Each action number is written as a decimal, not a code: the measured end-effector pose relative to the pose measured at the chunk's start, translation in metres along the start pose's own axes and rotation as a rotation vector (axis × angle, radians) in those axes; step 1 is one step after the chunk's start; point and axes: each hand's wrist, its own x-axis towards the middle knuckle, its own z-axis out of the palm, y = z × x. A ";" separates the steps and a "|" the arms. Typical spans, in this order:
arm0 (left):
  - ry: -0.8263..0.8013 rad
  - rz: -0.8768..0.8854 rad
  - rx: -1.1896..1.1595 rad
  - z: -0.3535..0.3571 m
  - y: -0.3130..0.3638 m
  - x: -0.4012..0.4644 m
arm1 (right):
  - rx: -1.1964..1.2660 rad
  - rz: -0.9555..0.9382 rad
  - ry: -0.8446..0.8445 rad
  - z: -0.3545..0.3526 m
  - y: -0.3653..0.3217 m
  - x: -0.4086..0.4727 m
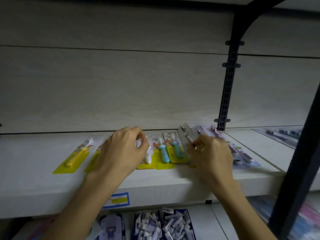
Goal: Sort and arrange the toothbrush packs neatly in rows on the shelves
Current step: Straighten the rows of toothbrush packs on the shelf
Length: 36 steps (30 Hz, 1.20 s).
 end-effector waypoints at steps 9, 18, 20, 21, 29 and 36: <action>-0.033 0.054 -0.113 -0.001 -0.022 0.002 | -0.131 0.079 -0.137 -0.005 -0.008 -0.006; -0.055 0.034 -0.158 0.005 -0.012 0.001 | -0.145 0.094 -0.231 -0.012 -0.010 -0.007; -0.057 0.044 -0.157 0.005 -0.010 0.000 | -0.160 0.072 -0.233 -0.009 -0.013 -0.008; -0.057 0.049 -0.156 0.005 -0.010 -0.001 | -0.163 0.061 -0.234 -0.008 -0.015 -0.008; -0.099 0.063 -0.160 -0.004 -0.007 -0.010 | -0.158 0.018 -0.273 -0.002 -0.022 -0.008; -0.135 0.127 -0.137 -0.008 -0.003 -0.023 | -0.239 -0.028 -0.173 -0.028 -0.028 -0.020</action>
